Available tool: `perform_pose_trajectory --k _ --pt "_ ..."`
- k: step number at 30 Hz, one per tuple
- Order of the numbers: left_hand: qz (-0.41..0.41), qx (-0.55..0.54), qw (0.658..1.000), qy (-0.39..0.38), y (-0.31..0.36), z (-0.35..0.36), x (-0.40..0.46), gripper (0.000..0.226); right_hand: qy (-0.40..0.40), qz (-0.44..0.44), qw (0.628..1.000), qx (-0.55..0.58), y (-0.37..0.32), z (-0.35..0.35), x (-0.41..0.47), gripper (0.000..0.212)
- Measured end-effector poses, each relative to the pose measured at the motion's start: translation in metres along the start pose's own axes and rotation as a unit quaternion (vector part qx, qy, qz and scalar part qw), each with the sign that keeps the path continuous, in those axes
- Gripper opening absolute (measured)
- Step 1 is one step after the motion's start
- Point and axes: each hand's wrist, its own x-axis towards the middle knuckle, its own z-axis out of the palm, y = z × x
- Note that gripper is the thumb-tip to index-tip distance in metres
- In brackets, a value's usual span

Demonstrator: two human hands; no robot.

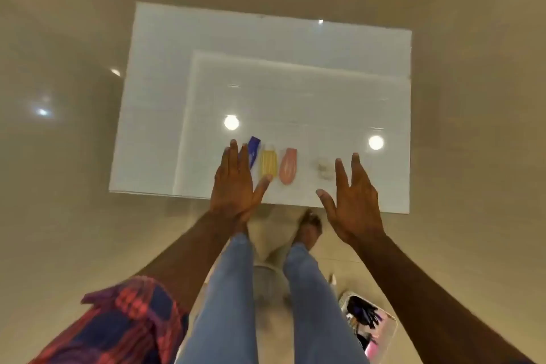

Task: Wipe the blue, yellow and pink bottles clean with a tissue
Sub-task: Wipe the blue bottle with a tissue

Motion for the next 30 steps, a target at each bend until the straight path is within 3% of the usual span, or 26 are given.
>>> perform_pose_trajectory --k 5,9,15,18,24,28,30 --pt "-0.092 -0.089 0.99 0.06 -0.012 0.063 0.048 0.088 0.044 0.044 0.998 0.023 0.025 0.067 0.053 0.072" --pt "-0.113 -0.055 0.987 0.098 -0.029 0.103 0.077 0.075 0.096 0.032 0.994 0.033 0.035 0.108 0.098 0.058" --pt "-0.087 -0.02 0.982 0.166 -0.058 0.14 0.085 0.071 0.113 0.035 0.992 0.037 0.046 0.167 0.108 0.049" --pt "-0.078 -0.036 0.982 0.169 -0.062 0.141 0.087 0.077 0.153 0.032 0.984 0.09 0.047 0.176 0.103 0.044" --pt "-0.073 -0.232 0.939 0.244 -0.052 0.127 0.1 0.082 0.28 0.042 0.914 0.289 0.033 0.185 0.11 0.029" --pt "-0.011 -0.283 0.911 0.301 -0.056 0.122 0.118 0.072 0.326 0.028 0.884 0.333 0.025 0.182 0.134 0.025" --pt "0.002 -0.32 0.897 0.306 -0.058 0.124 0.125 0.068 0.348 0.053 0.851 0.39 0.024 0.179 0.149 0.027"
